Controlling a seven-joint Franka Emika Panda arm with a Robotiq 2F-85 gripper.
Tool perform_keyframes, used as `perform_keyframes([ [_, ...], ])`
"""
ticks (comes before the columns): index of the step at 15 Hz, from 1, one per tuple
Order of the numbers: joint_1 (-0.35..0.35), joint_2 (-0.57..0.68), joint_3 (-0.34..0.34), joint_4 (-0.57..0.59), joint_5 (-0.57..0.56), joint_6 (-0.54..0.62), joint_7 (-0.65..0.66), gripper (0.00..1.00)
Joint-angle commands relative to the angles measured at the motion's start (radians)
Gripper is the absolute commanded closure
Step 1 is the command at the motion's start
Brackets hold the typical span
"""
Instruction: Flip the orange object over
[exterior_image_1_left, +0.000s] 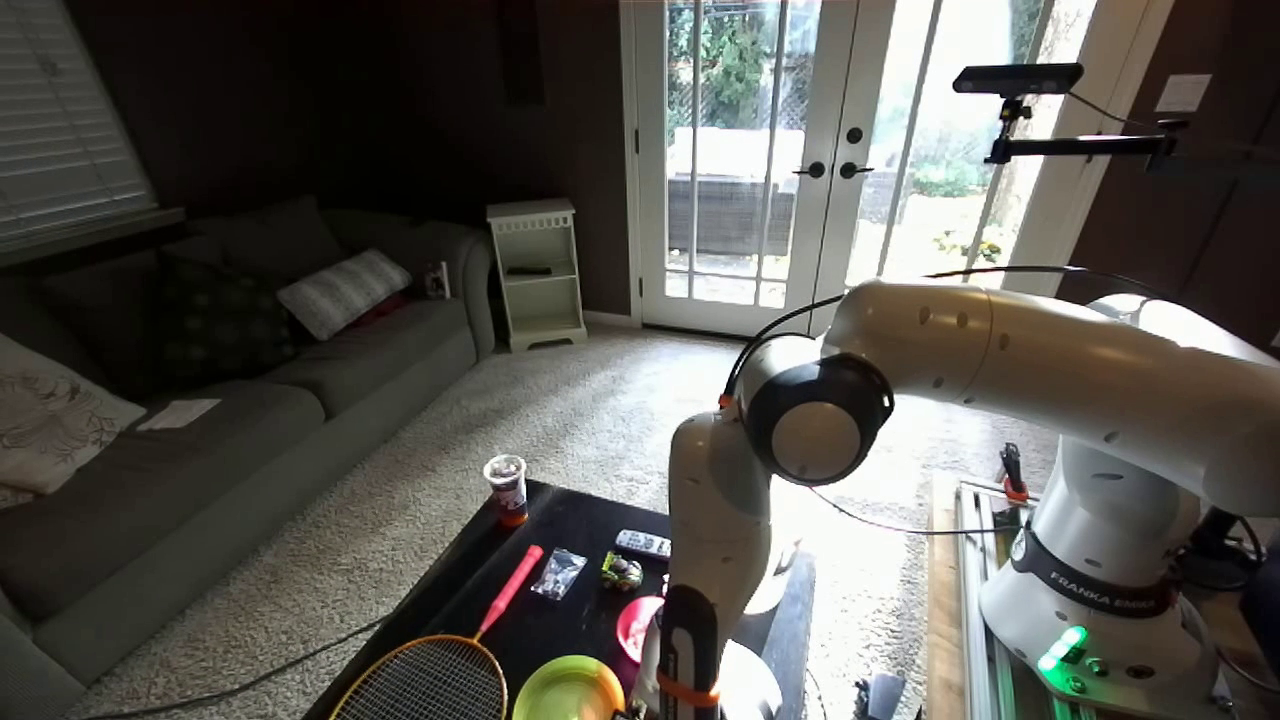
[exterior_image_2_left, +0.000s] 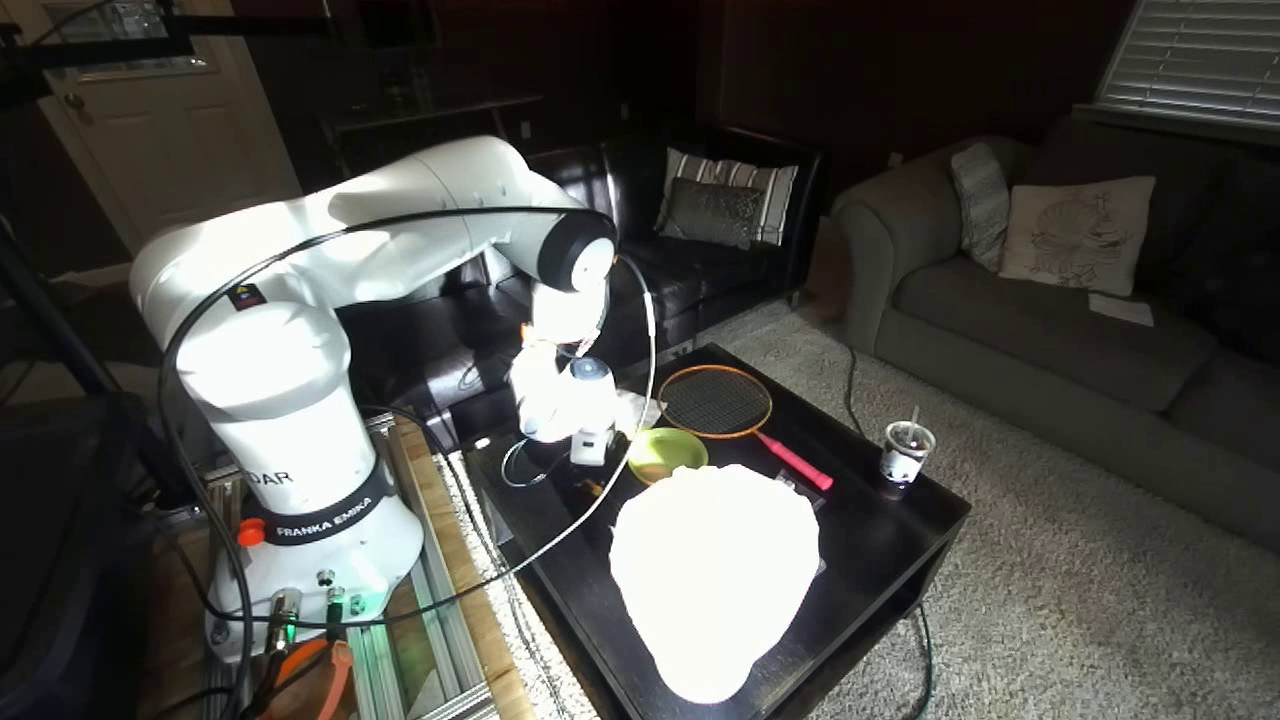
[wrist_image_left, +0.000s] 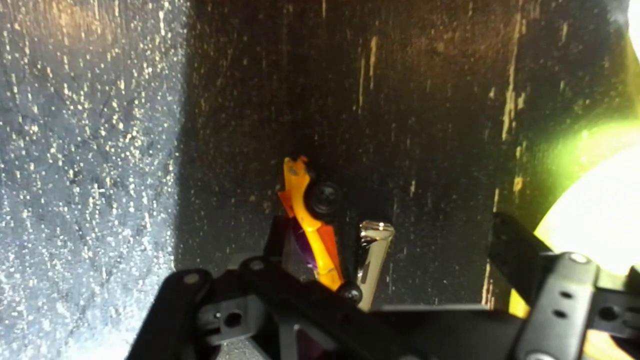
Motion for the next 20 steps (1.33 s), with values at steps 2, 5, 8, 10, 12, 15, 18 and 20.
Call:
perform_keyframes([
  [2, 0.042, -0.019, -0.019, -0.002, 0.049, 0.008, -0.001, 0.0],
  [5, 0.064, -0.029, -0.034, -0.006, 0.067, 0.007, 0.003, 0.34],
  [8, 0.078, -0.038, -0.044, -0.012, 0.079, 0.004, 0.003, 0.56],
  [10, 0.091, -0.044, -0.054, -0.015, 0.09, -0.005, 0.004, 0.7],
  [12, 0.098, -0.045, -0.06, -0.016, 0.1, -0.012, 0.001, 0.83],
  [15, 0.089, -0.053, -0.053, -0.026, 0.09, -0.028, -0.012, 0.96],
  [18, 0.084, -0.072, -0.047, -0.047, 0.081, -0.053, -0.026, 0.94],
  [20, 0.096, -0.105, -0.053, -0.077, 0.084, -0.106, -0.035, 0.94],
])
